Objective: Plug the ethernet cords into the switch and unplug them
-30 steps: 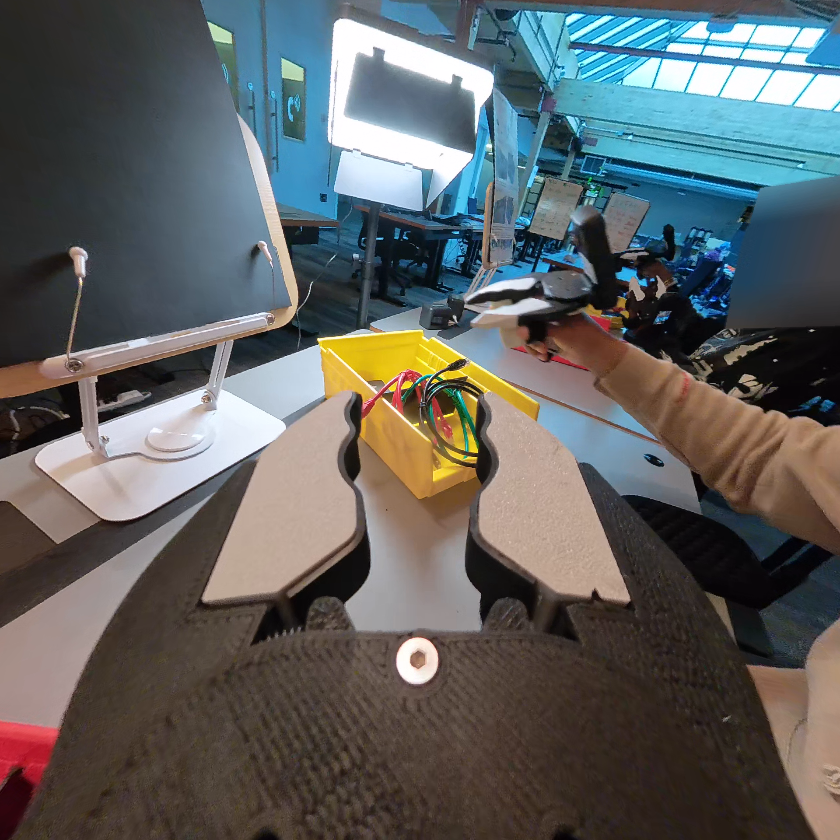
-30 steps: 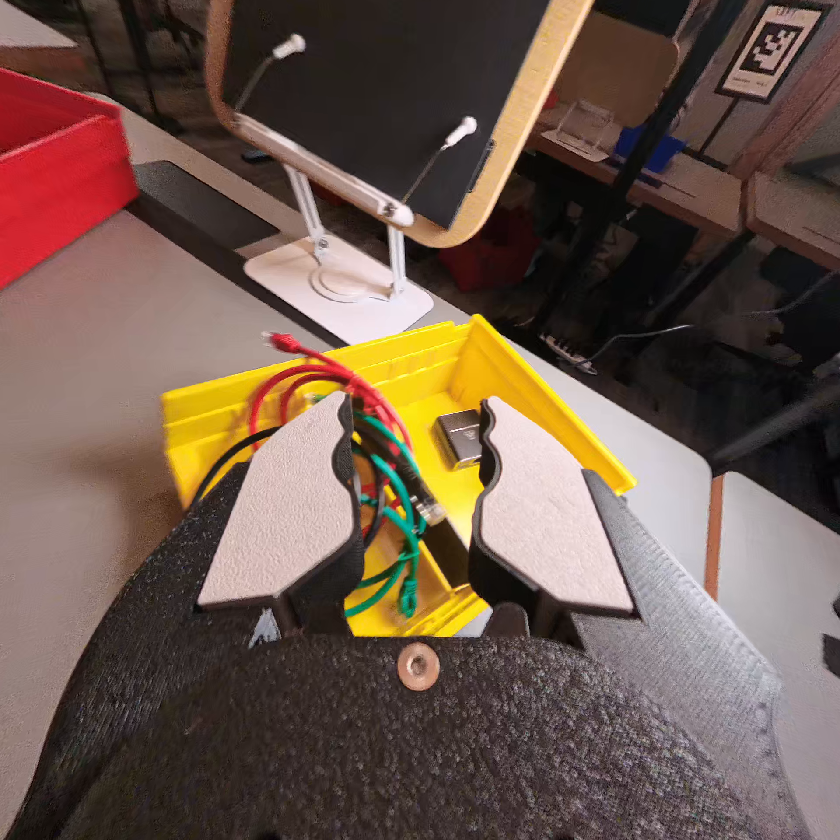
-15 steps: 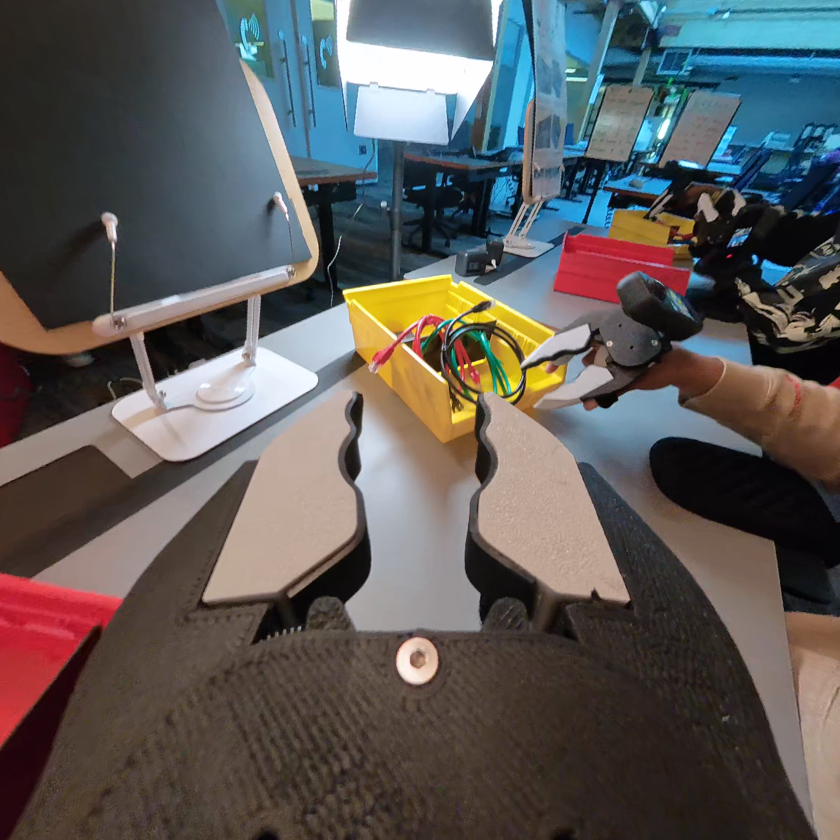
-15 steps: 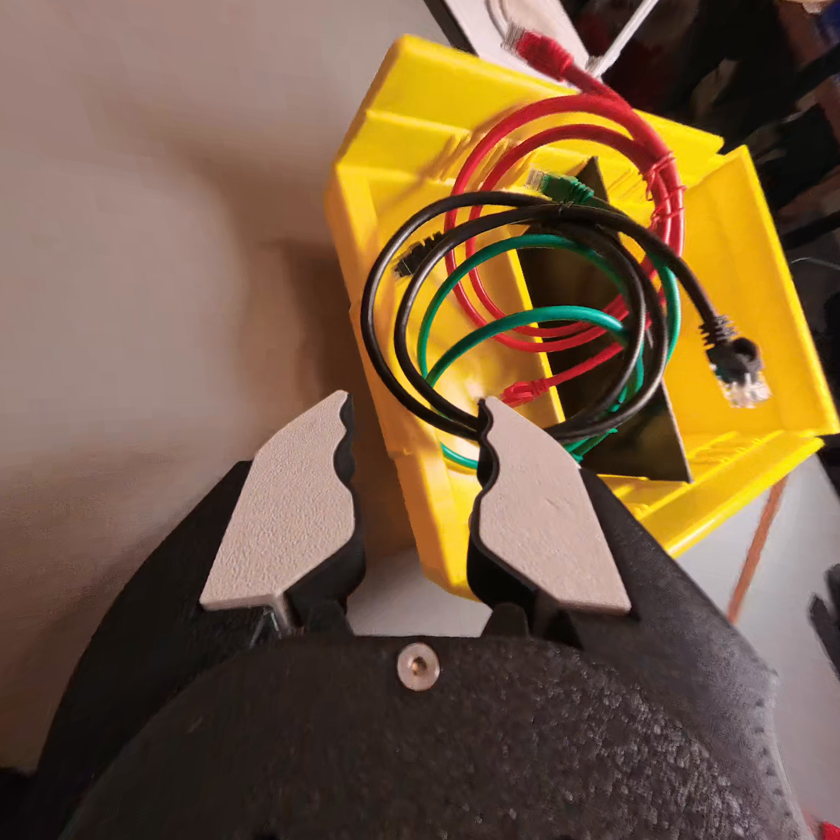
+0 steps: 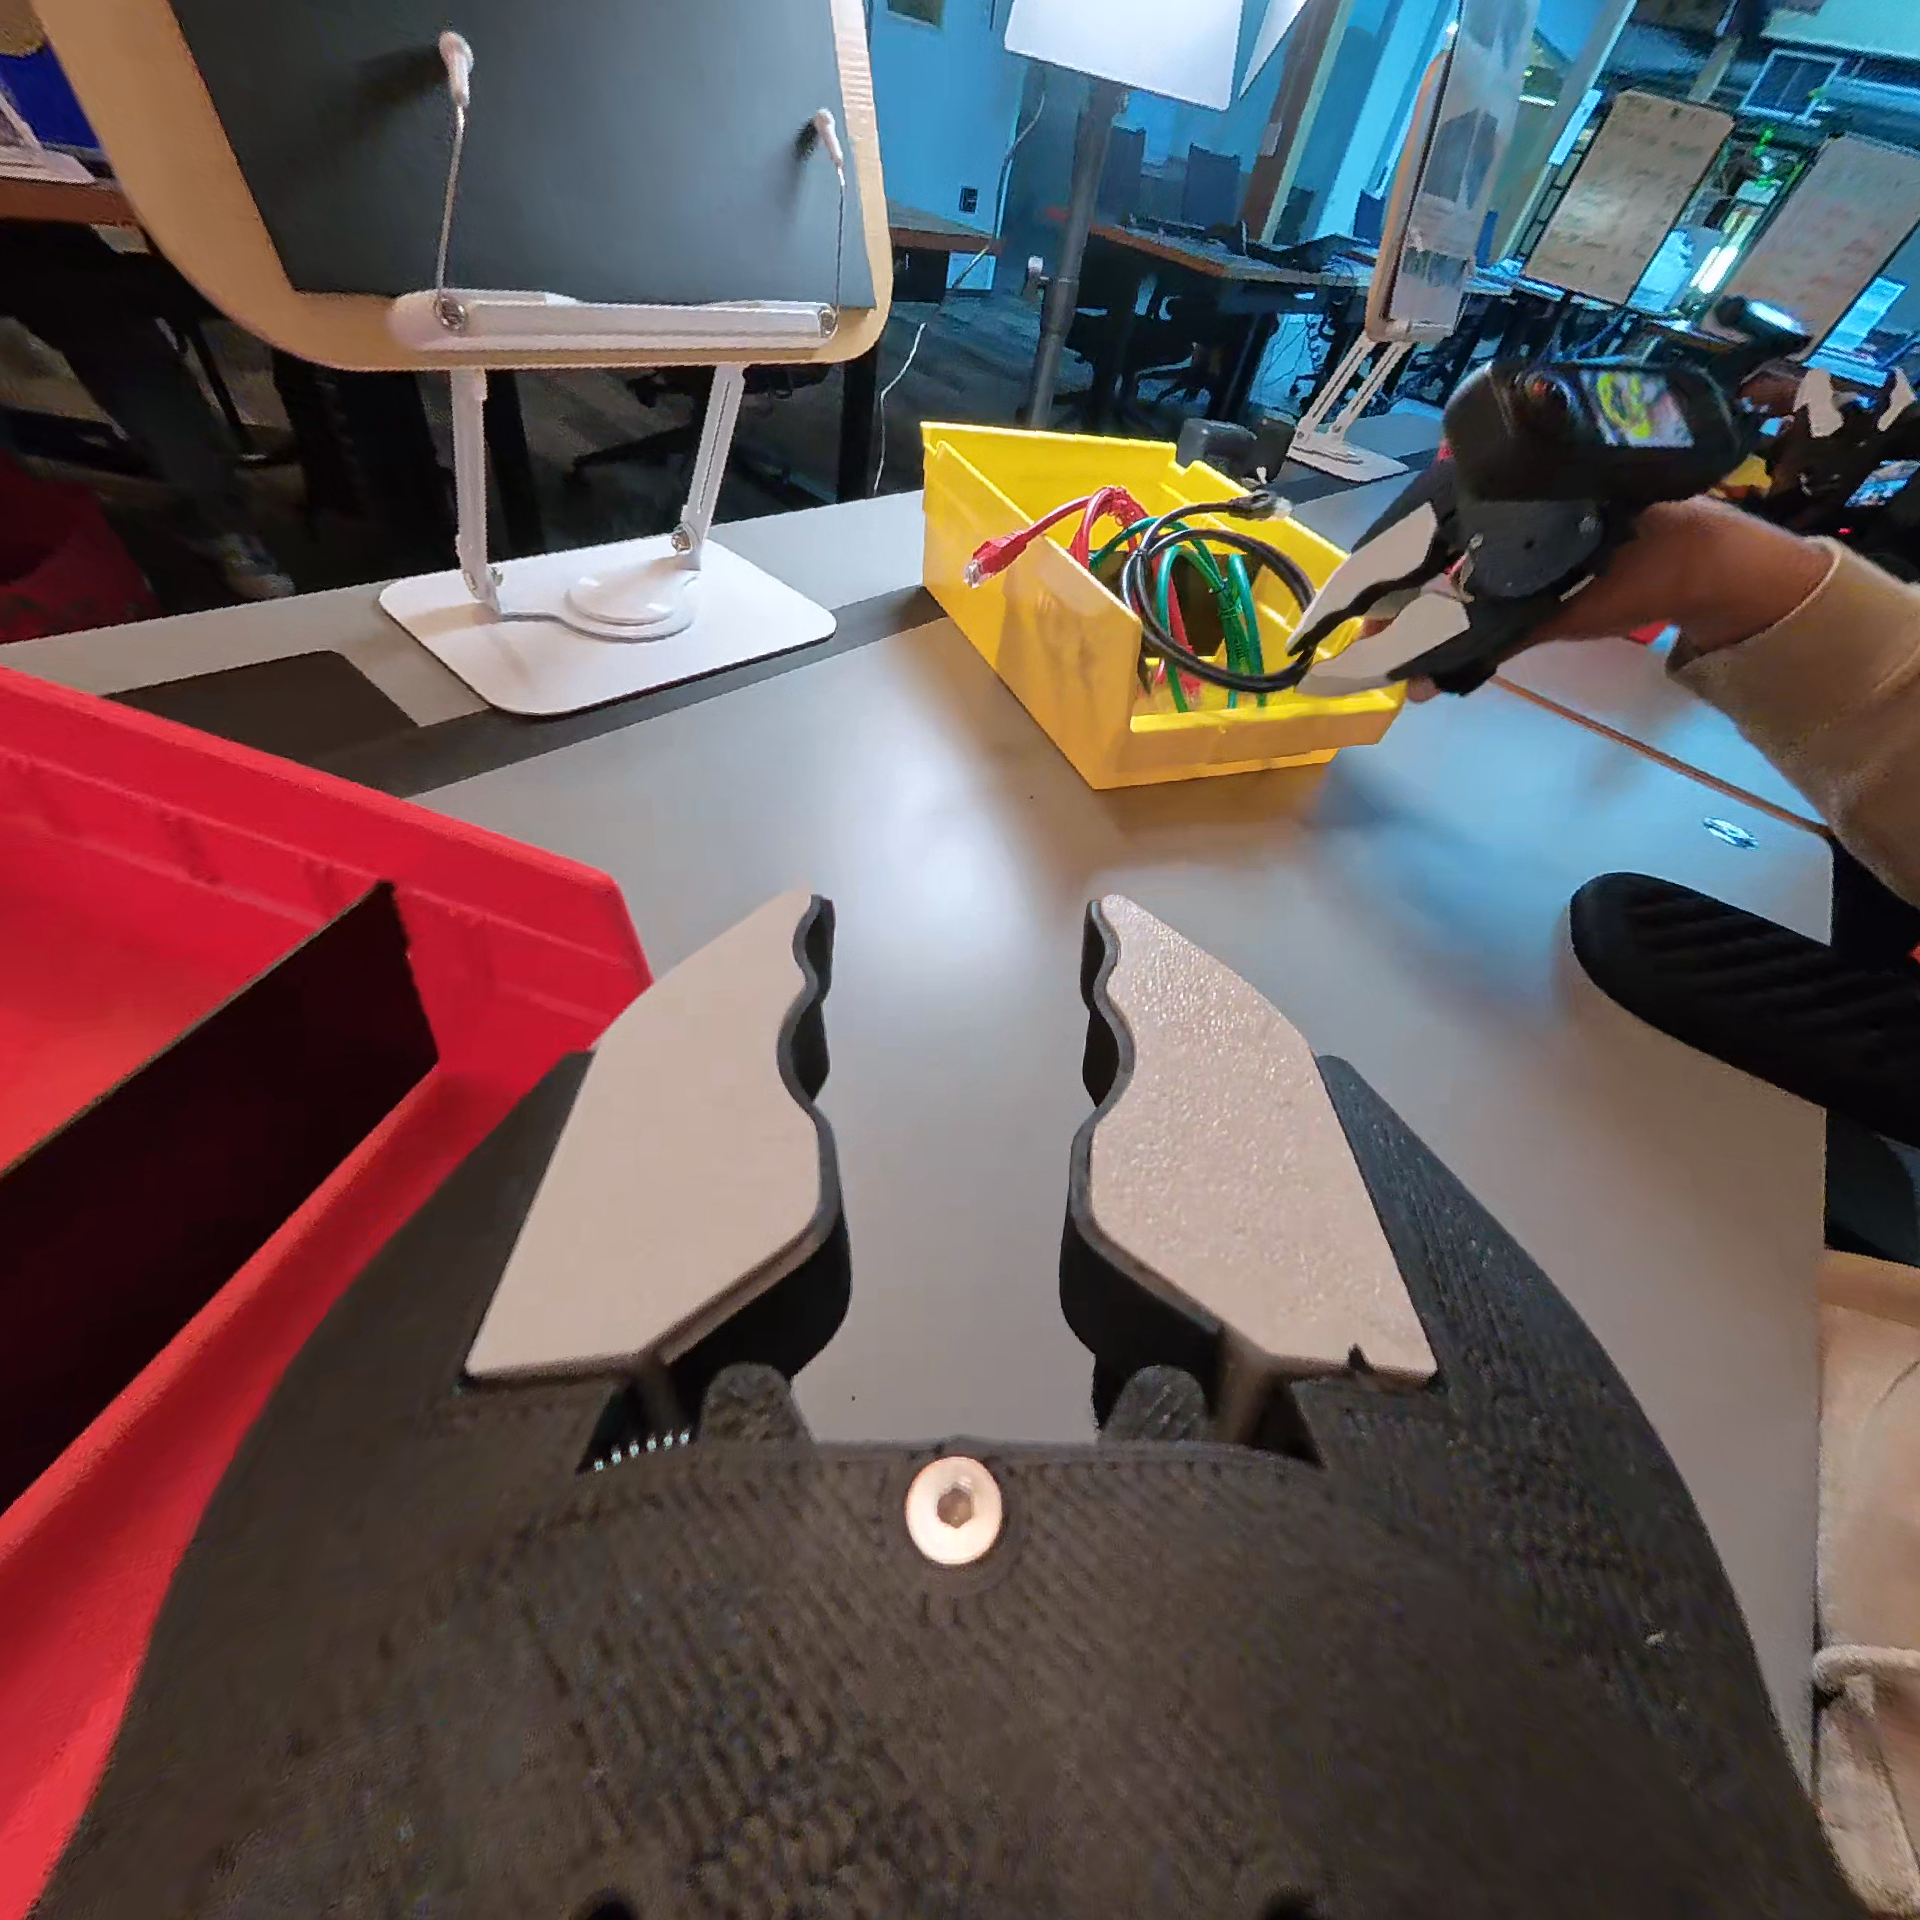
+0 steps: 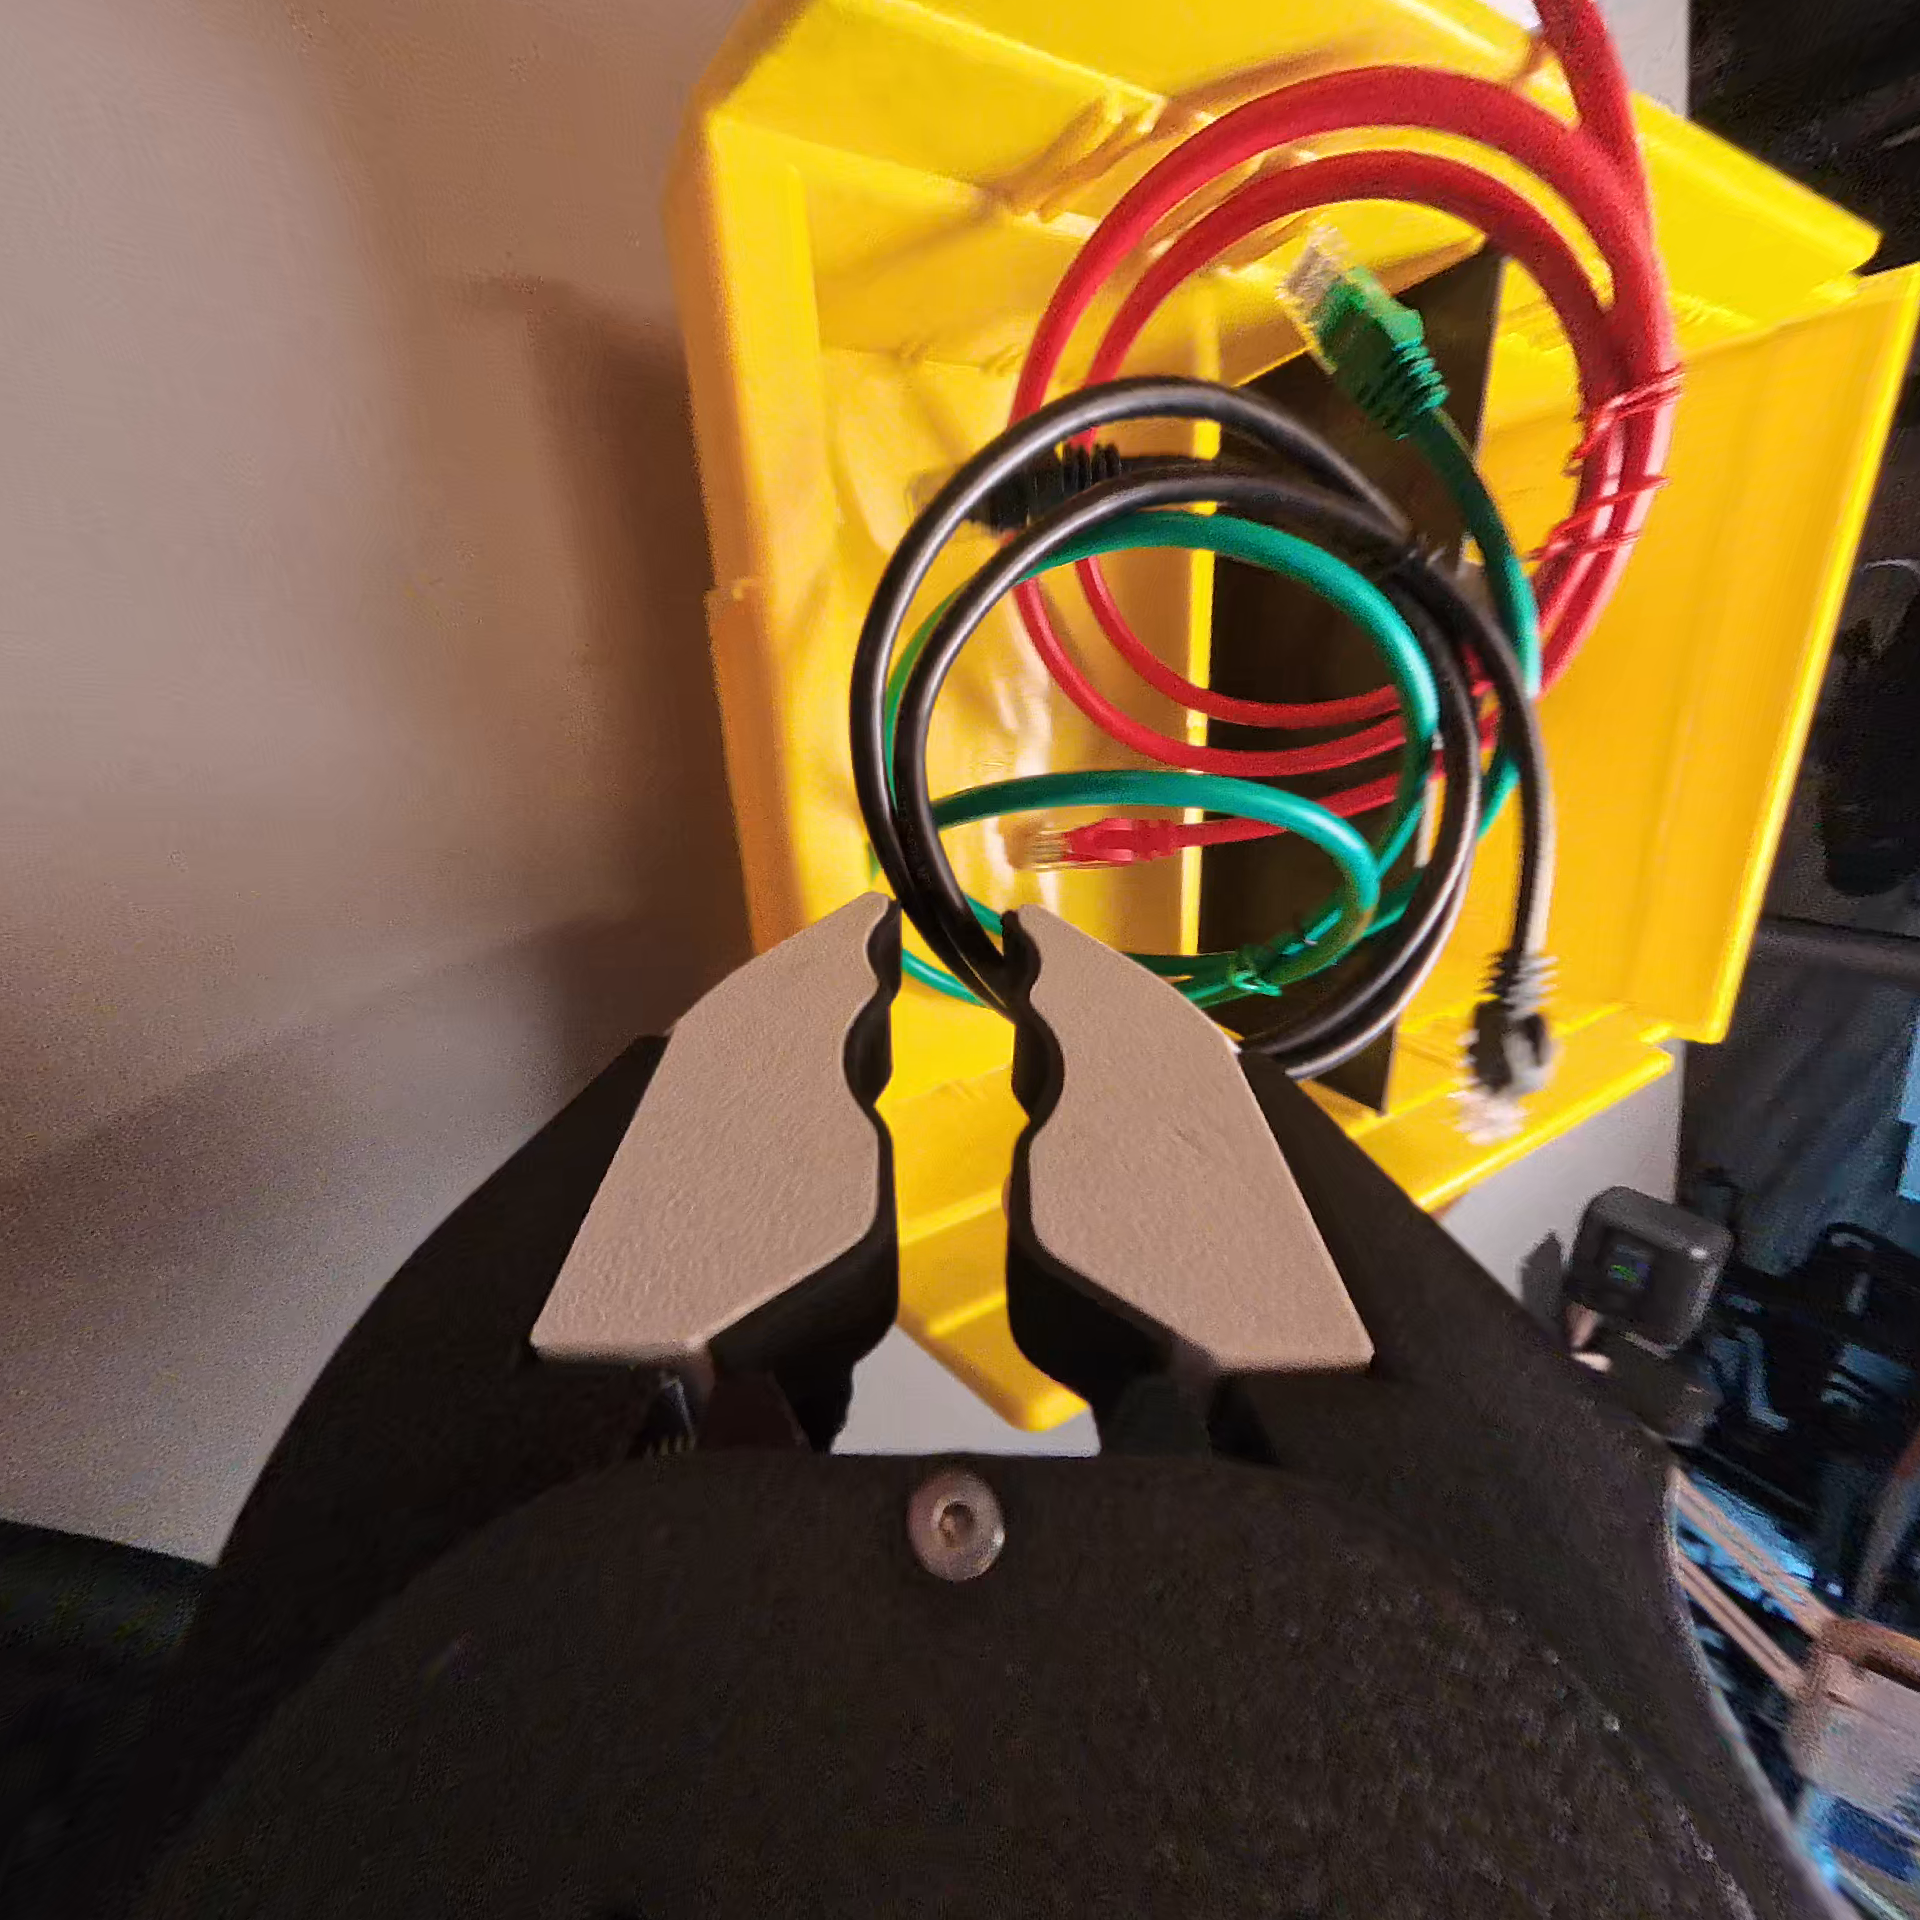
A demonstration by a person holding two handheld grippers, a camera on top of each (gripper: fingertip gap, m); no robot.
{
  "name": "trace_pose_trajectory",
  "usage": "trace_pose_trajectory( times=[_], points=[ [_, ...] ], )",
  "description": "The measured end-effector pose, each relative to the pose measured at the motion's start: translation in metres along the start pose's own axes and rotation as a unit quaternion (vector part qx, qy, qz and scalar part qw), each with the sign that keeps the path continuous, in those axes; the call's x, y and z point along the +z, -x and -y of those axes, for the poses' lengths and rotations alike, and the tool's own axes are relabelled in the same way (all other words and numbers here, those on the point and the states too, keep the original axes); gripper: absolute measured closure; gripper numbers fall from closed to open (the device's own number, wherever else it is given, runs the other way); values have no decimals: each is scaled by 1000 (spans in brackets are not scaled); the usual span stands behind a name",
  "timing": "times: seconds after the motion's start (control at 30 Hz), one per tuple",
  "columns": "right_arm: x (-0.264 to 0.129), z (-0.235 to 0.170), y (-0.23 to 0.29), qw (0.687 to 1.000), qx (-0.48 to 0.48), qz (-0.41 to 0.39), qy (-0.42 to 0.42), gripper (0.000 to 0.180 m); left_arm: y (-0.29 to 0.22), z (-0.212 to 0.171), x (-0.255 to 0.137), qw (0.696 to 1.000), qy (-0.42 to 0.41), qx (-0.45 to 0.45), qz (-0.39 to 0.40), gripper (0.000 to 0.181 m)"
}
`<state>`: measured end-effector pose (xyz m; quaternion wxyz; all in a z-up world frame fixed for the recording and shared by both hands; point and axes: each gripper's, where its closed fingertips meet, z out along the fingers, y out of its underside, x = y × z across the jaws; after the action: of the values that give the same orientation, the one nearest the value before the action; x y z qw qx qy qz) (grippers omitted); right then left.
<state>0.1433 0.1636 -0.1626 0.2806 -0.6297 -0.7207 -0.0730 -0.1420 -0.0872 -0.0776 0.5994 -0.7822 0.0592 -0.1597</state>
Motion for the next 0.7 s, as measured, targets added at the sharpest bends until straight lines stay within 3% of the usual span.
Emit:
trace_pose_trajectory(
  times=[0.1,0.23,0.33,0.53,0.6,0.7],
  points=[
    [5,5,-19,1000,-10,-11,5,163,3,-6,0,1000,1,-2,3,134],
    [36,-17,-23,994,-59,-31,92,166,7,-14,2,1000,10,1,10,134],
    [39,-24,-27,991,-50,-49,110,155,14,-17,0,999,21,20,33,134],
    [-10,4,-34,996,49,-52,-49,134,47,-22,-11,986,54,93,126,132],
    [-21,14,-25,991,67,-44,-108,131,66,-27,-16,970,85,145,175,132],
    [-21,19,1,990,55,-17,-133,129,92,-40,-23,940,155,208,220,130]
  ],
)
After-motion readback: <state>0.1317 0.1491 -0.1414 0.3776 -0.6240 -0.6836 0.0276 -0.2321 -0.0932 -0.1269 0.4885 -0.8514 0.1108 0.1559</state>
